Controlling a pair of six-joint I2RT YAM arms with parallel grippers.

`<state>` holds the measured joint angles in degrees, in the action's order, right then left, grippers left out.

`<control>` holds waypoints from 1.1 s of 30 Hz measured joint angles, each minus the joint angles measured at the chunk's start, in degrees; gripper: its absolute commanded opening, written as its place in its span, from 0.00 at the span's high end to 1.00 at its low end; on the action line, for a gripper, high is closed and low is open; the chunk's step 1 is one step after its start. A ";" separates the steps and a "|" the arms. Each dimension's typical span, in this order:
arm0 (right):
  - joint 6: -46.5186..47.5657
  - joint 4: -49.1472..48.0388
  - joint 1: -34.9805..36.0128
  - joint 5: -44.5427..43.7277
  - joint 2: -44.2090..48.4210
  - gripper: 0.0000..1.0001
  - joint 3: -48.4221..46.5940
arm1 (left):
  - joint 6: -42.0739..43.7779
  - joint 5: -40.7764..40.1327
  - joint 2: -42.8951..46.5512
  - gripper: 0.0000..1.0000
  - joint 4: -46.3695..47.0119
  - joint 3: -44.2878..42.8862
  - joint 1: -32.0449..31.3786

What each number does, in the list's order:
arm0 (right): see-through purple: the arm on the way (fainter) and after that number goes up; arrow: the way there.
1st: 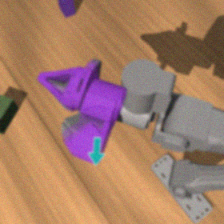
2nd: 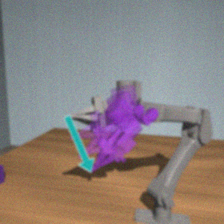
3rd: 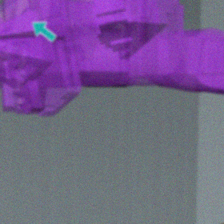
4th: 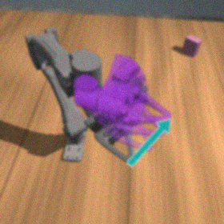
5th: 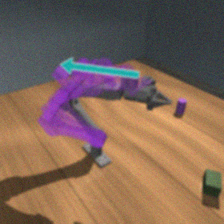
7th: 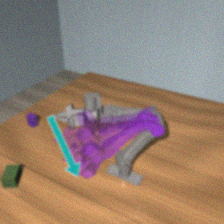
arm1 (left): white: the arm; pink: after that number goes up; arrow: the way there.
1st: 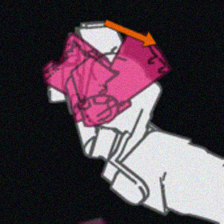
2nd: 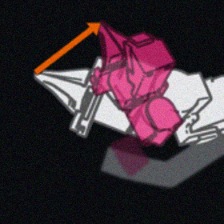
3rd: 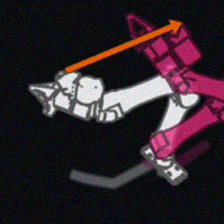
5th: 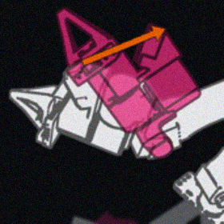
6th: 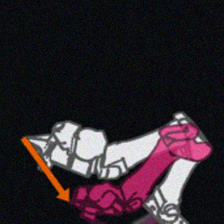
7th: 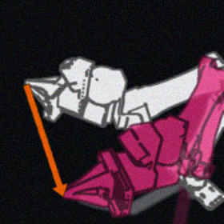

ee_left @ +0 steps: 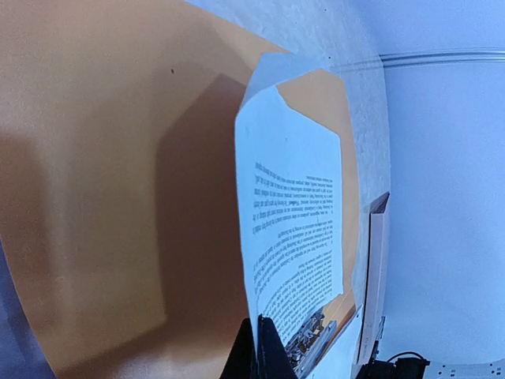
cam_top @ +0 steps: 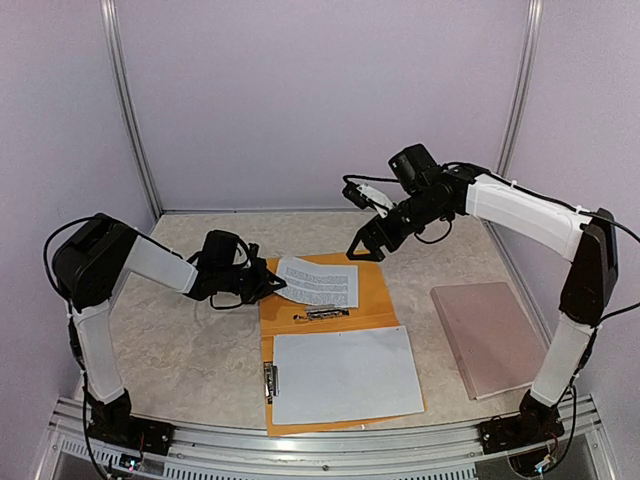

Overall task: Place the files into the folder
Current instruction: Place the file on the spring clip of the folder.

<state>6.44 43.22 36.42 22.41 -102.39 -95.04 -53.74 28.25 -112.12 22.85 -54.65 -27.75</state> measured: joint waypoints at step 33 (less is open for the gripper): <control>-0.35 -3.58 0.00 2.25 0.00 0.15 4.13 | -5.42 -14.29 5.05 0.71 -3.32 5.77 -7.06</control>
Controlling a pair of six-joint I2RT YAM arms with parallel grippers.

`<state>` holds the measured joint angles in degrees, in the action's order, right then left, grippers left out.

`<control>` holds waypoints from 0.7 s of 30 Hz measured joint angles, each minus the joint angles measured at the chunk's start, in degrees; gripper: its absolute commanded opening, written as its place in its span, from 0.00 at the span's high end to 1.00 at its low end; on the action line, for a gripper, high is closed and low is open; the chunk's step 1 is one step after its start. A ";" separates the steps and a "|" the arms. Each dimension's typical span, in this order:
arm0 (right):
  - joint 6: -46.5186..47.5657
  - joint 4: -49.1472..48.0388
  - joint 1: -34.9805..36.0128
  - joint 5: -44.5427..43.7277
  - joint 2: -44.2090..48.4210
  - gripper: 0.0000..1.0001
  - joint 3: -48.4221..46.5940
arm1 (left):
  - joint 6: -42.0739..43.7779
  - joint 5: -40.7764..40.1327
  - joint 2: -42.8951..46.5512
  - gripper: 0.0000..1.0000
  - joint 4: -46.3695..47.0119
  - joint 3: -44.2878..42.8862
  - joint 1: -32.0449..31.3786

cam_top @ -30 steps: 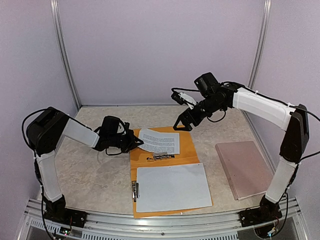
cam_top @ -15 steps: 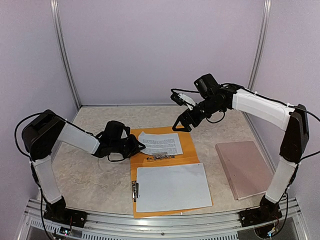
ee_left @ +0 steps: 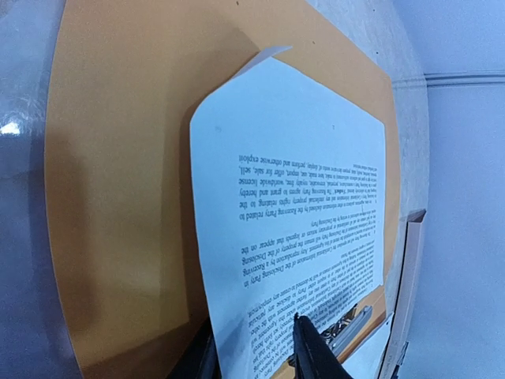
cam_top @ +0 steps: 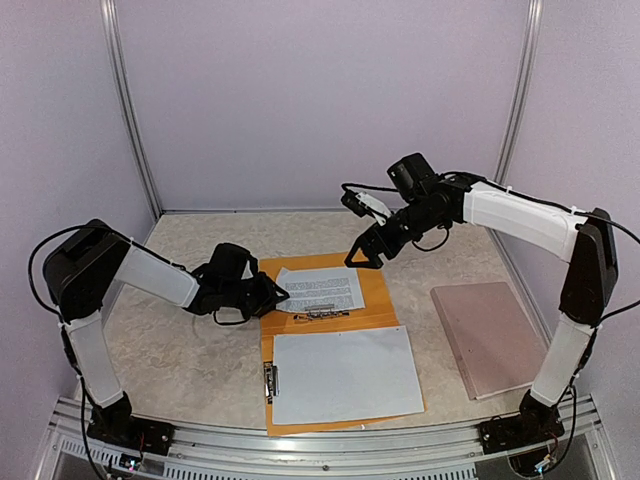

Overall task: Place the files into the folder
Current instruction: Place the file on the spring clip of the folder.

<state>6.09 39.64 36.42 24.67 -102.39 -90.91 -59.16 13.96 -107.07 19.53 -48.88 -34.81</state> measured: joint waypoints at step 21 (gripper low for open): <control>-1.33 -2.56 0.48 0.39 0.00 0.22 3.54 | 1.75 -2.95 9.22 0.31 -12.26 1.29 -0.15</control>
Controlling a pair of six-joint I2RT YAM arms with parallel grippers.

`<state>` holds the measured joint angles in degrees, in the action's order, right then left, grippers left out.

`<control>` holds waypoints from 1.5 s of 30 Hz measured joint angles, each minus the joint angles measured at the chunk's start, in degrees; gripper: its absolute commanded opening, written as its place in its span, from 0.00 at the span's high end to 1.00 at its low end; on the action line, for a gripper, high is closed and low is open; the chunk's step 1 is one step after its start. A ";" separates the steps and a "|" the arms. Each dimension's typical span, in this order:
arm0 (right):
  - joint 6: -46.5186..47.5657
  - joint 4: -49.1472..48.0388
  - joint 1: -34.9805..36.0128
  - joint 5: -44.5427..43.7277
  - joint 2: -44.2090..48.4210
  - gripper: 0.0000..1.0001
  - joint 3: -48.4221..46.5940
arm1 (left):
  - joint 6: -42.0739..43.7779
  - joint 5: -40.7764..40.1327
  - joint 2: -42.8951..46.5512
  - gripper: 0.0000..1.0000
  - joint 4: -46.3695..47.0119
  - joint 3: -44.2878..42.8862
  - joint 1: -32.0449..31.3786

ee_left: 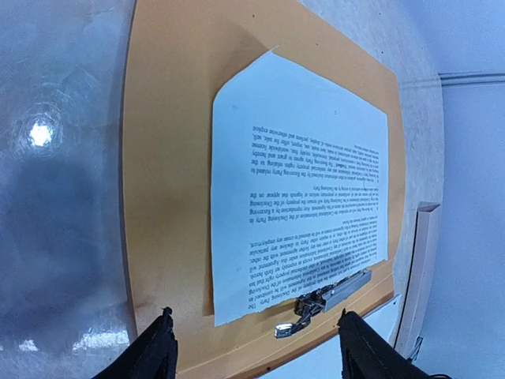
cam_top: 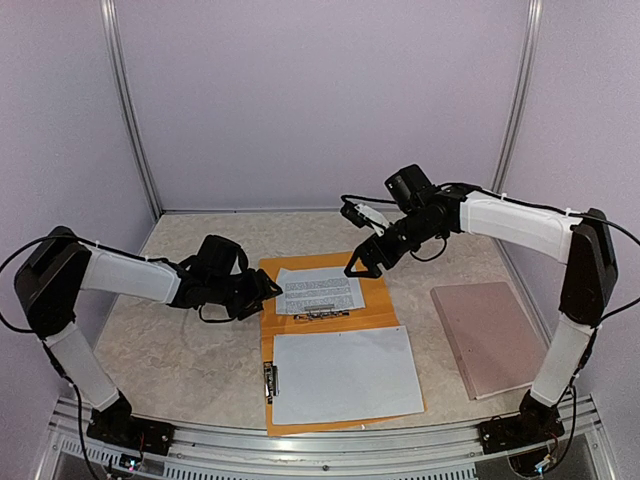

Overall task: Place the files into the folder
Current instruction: Place the file on the spring clip of the folder, then close the spring clip on the folder with some files.

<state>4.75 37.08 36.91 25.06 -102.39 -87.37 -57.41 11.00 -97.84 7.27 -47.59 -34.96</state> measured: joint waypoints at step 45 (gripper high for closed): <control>-8.92 -11.80 -0.35 -4.79 -7.17 0.81 12.02 | 12.41 14.27 -3.69 0.50 1.27 -2.60 -2.86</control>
<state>-4.16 25.28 36.56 20.27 -109.56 -75.35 -44.99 25.28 -101.54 8.54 -50.19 -37.82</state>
